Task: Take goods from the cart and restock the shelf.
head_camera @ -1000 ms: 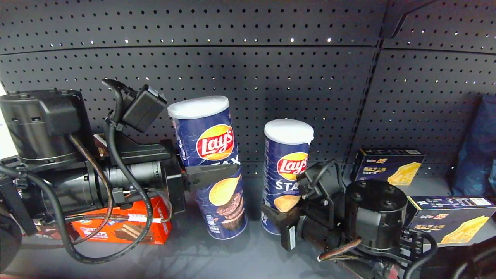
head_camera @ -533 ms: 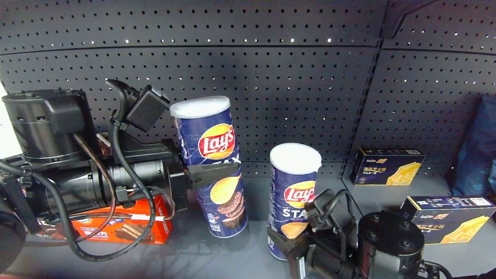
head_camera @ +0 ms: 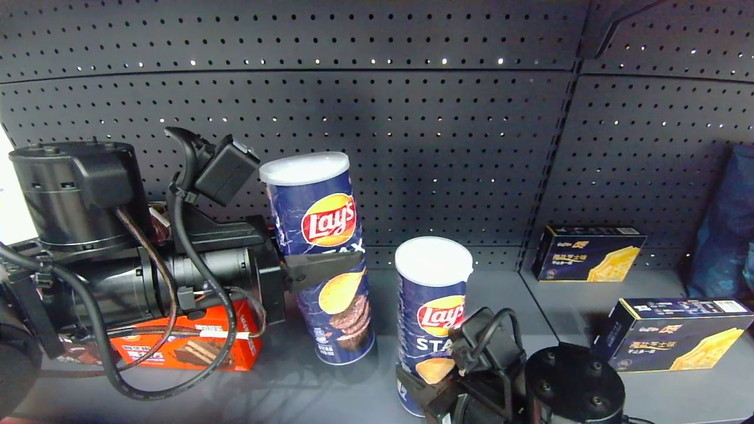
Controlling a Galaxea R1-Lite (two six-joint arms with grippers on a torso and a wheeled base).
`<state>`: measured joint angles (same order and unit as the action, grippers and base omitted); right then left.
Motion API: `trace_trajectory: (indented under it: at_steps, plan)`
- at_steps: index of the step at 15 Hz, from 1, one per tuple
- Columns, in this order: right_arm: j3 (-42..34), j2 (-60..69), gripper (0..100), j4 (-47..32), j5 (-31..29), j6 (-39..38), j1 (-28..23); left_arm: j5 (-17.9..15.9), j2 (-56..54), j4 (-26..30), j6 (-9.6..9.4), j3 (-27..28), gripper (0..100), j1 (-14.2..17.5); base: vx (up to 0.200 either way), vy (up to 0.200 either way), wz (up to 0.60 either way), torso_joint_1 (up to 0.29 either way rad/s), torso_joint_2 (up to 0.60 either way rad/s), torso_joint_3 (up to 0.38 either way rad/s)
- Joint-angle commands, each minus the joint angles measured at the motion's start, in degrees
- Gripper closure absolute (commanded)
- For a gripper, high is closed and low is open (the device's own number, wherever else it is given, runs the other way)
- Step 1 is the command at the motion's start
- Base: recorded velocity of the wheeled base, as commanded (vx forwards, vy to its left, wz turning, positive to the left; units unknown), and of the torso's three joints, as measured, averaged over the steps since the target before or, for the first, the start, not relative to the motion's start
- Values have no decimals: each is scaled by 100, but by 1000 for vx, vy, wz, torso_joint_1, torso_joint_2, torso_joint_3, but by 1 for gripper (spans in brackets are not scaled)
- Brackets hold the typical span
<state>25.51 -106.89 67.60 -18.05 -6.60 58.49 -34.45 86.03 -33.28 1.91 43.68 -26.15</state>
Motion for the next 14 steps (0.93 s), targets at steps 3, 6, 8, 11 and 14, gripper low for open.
trace_trajectory:
  at_steps: [3, 6, 8, 11, 14]
  plan:
    - [15, -166, 100, 8, -5, -8, -4, 0, 10, -12, 2, -17, 100, -4, 0, 0, 0, 0, 0, 0]
    - [6, -175, 100, 8, -5, -8, -57, 0, 10, -12, 2, -26, 100, -4, 0, 0, 0, 0, 0, 0]
    - [-20, -175, 0, 8, -5, -8, -57, 0, 19, -12, 2, -44, 100, -4, 0, 0, 0, 0, 0, 0]
    - [-47, -104, 0, 17, -23, -8, -57, 0, 19, -29, -7, -132, 100, -4, 0, 0, 0, 0, 0, 0]
    - [-275, 177, 0, 113, -23, 9, -13, 0, 19, -38, -7, -167, 100, -13, 0, 0, 0, 0, 0, 0]
